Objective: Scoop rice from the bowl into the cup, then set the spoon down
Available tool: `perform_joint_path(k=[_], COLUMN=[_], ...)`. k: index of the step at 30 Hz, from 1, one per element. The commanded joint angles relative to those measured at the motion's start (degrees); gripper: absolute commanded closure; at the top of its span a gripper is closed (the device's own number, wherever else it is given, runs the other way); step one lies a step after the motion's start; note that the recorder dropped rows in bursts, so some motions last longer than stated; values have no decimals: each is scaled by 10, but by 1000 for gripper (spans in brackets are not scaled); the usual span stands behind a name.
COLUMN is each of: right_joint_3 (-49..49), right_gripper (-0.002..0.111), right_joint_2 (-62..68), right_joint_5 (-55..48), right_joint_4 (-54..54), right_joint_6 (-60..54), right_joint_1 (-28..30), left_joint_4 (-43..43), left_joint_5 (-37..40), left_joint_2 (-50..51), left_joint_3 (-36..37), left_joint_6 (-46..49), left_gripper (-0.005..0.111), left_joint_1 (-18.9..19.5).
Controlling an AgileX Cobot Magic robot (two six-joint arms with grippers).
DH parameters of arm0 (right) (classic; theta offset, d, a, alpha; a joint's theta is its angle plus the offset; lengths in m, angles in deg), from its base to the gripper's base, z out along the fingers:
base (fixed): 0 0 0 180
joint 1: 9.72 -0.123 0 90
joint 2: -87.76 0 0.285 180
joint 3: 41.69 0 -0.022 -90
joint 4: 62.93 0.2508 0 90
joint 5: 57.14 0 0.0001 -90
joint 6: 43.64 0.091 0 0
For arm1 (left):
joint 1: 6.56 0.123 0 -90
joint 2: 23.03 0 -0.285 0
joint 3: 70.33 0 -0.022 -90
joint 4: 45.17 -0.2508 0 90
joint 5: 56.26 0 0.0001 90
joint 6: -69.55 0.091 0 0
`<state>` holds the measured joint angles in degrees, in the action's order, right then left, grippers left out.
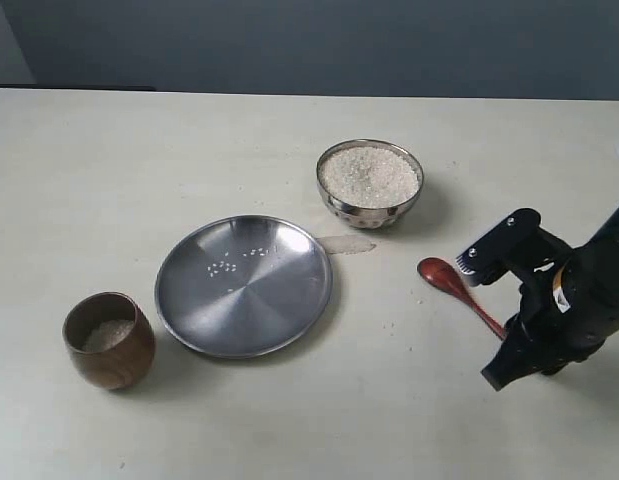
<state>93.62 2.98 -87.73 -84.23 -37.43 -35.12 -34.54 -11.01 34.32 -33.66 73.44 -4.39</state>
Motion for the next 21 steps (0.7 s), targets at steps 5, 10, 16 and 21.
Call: perform_joint_path(k=[5,10,16,21], right_joint_3=[-3,-3,-3,-2], right_gripper=[74,74,80,109], right_joint_2=[46,62,81,87], right_joint_5=[6,9,9,-6], right_joint_4=[-18,-18,-18,-15], right_joint_6=[4,4,4,6], right_joint_1=[1,1,1,1], left_joint_4=[0,0,0,0], left_joint_5=[-5,-5,-5,-5], left_joint_2=[0,0,0,0], left_joint_3=[-2,-2,-2,-2], left_joint_6=[0,0,0,0], left_gripper=[106,106,106,106], left_joint_1=[0,0,0,0])
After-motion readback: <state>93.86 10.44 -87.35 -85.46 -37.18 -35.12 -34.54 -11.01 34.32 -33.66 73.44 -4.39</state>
